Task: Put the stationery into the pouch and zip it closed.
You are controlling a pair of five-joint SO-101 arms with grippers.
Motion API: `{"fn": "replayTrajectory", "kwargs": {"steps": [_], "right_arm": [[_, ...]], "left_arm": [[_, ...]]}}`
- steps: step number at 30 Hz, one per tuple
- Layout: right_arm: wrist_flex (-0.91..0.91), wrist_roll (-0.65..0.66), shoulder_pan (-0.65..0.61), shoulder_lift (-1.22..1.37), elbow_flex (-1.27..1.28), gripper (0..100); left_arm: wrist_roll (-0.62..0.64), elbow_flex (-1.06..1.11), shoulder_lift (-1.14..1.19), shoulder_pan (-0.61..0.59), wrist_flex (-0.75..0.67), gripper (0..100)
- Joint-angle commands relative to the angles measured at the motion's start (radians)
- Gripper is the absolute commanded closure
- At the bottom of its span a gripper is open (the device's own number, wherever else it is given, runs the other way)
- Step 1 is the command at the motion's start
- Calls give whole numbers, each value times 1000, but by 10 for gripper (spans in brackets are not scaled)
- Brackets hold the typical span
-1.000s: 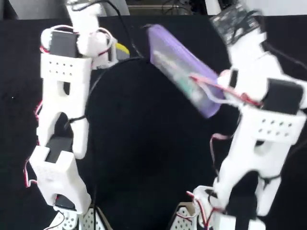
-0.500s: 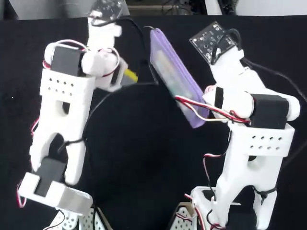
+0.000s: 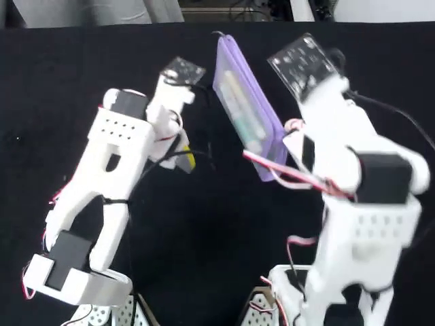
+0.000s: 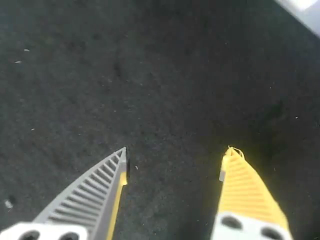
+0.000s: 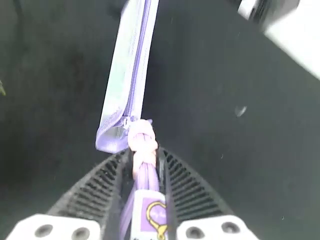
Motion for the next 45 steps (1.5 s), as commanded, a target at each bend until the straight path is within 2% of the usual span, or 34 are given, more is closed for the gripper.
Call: {"fn": "replayTrajectory", "kwargs": {"steps": [1,10,15,20,25,34,41,45], "right_arm": [[-60,-29,-12,-110,-18,987],[-138,-175,-17,-197,-82,987],[-129,-227,-130,-197,-185,987],[-25,-238,-190,-200,-208,987],[8,-308,-198,-205,-170,987],[-25,-399,-224,-205,-101,987],[12,-422,-445,-266,-101,987],[31,-379,-431,-329,-22,987]], "left_arm": [[-8,73,-38,21,-81,704],[-8,186,-38,38,-158,704],[-8,206,-38,111,-152,704],[-12,269,-38,159,-163,704],[-5,329,-38,245,-288,704],[-5,463,-28,489,-528,704],[-5,515,-26,553,-749,704],[-12,568,-26,552,-760,704]]}}
